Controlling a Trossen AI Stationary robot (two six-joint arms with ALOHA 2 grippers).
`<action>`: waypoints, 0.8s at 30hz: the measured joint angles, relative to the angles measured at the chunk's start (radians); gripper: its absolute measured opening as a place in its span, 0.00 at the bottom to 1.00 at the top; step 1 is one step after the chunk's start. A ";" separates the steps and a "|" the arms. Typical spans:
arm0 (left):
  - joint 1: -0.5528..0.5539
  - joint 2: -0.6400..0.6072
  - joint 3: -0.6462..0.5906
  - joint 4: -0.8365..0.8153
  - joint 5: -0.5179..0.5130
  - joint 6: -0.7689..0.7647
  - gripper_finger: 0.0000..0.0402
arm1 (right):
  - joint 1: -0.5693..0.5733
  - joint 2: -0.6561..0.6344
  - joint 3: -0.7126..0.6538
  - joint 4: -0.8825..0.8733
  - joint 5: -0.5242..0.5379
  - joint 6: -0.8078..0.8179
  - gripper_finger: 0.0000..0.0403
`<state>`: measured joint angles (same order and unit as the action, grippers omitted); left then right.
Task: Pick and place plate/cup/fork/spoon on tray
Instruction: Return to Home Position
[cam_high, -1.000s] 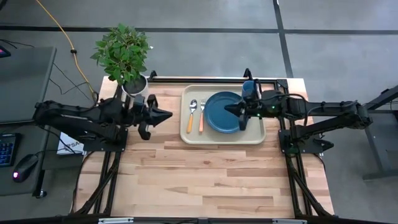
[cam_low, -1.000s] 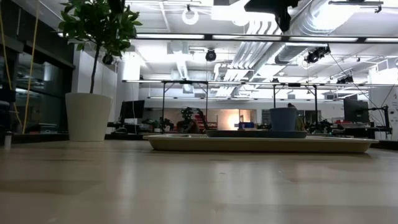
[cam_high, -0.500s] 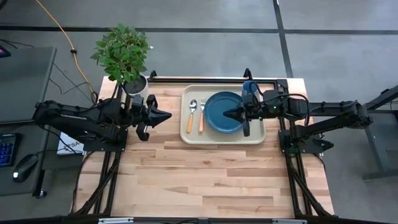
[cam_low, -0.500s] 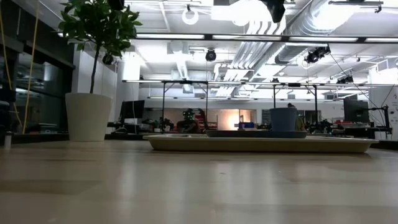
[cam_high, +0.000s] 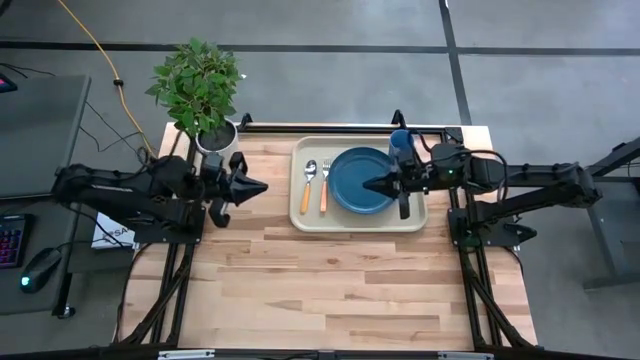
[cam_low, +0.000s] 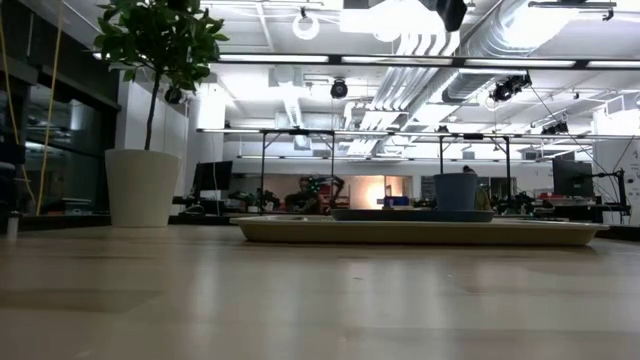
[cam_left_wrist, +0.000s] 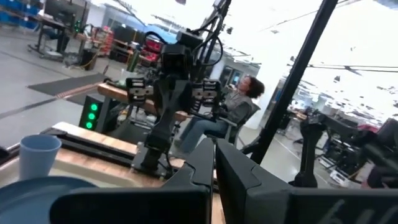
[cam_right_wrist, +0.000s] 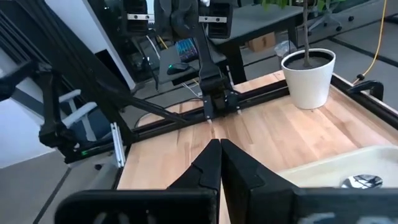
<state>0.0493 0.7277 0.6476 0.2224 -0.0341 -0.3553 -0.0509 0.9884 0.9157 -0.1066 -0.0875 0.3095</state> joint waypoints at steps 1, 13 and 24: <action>0.002 -0.020 0.000 -0.021 0.000 -0.003 0.00 | 0.000 -0.004 0.000 0.000 0.000 0.000 0.00; -0.026 -0.346 -0.374 0.153 -0.002 -0.009 0.00 | 0.000 -0.008 0.000 -0.022 -0.049 0.028 0.00; -0.024 -0.690 -0.636 0.175 0.057 -0.072 0.00 | -0.001 -0.008 0.000 -0.054 -0.043 0.103 0.00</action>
<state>0.0257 0.0375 0.0114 0.3976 0.0225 -0.4273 -0.0517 0.9806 0.9157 -0.1608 -0.1307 0.4129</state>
